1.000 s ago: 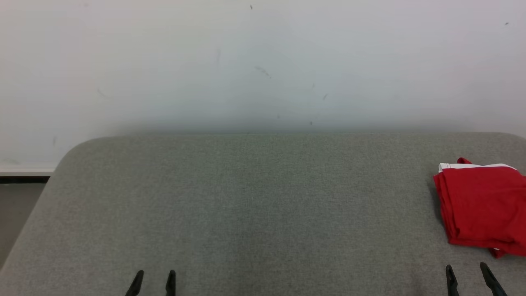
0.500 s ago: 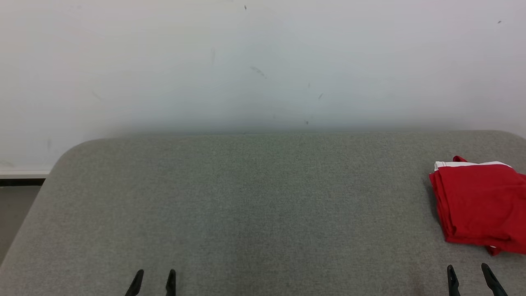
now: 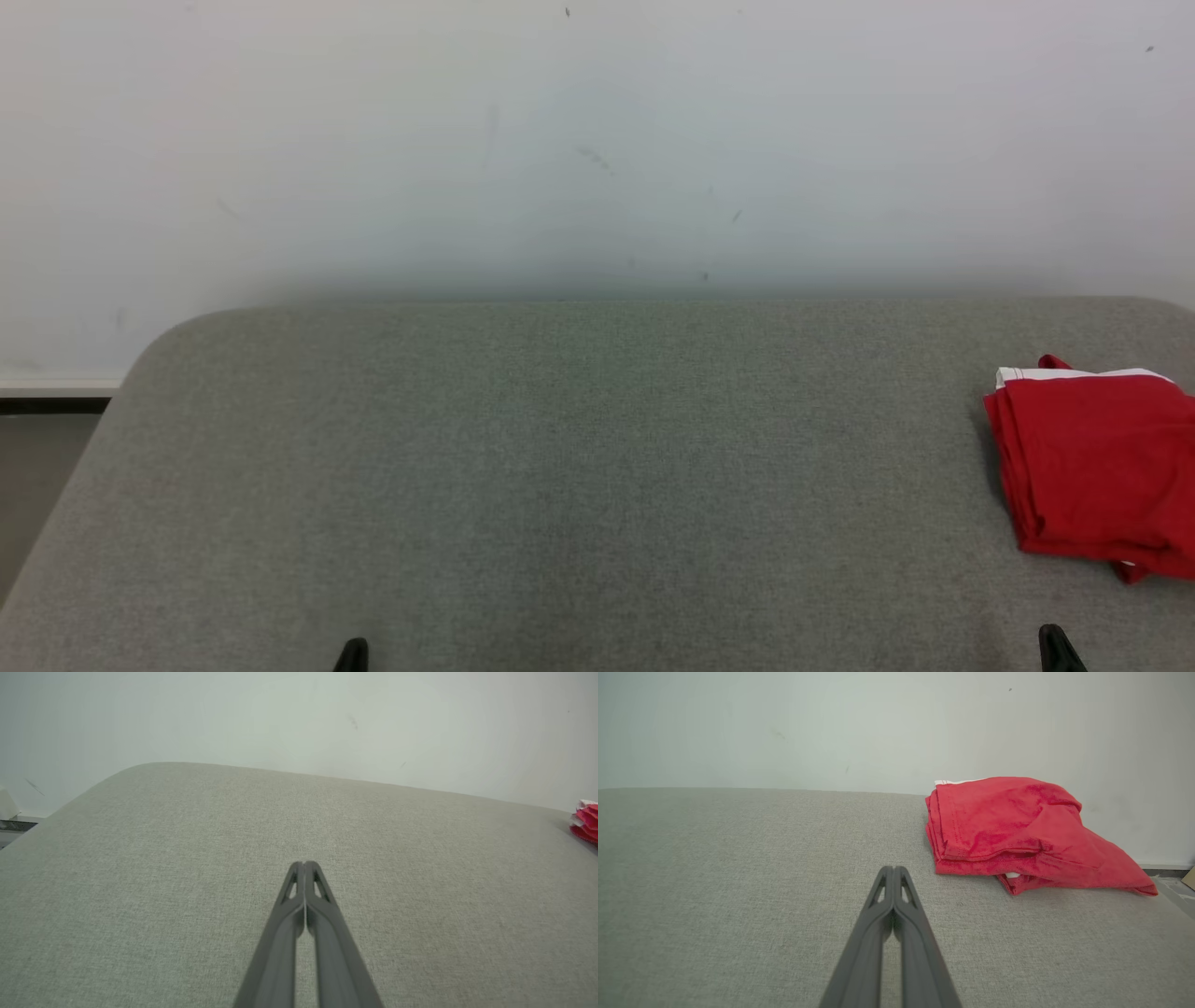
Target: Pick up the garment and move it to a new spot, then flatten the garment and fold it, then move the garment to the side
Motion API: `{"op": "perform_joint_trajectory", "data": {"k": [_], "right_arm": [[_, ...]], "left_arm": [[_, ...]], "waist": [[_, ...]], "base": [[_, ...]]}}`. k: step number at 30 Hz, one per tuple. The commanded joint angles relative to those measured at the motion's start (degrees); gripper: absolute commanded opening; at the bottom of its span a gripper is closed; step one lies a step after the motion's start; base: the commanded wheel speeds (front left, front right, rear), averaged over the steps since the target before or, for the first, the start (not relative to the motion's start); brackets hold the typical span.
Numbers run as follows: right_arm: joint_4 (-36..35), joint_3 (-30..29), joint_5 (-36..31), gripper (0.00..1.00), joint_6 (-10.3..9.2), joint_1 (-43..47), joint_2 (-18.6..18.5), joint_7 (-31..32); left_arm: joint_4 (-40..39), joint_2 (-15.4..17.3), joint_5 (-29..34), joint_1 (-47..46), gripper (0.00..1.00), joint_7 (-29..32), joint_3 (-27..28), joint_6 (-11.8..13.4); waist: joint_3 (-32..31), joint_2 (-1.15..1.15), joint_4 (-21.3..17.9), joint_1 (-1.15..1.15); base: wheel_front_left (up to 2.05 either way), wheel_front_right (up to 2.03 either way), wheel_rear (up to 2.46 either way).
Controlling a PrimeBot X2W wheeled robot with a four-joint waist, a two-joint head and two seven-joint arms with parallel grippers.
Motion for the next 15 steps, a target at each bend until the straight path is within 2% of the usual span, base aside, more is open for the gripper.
{"op": "perform_joint_trajectory", "data": {"k": [1, 15], "right_arm": [[-0.5, -0.5, 3.7, 0.00, 0.00, -1.4, -0.4, 0.7], [-0.9, -0.1, 19.7, 0.00, 0.00, -3.5, -0.6, 4.1]], "left_arm": [[-0.5, 0.2, -3.6, -1.4, 0.00, 0.8, 0.8, -0.3], [-0.5, 0.2, -19.1, -3.6, 0.00, 4.3, 2.0, -1.3]], "waist": [[0.0, 0.00, 0.0, 0.00], [0.4, 0.00, 0.2, 0.00]], "base": [[0.00, 0.00, 0.00], [0.00, 0.00, 0.00]]}}
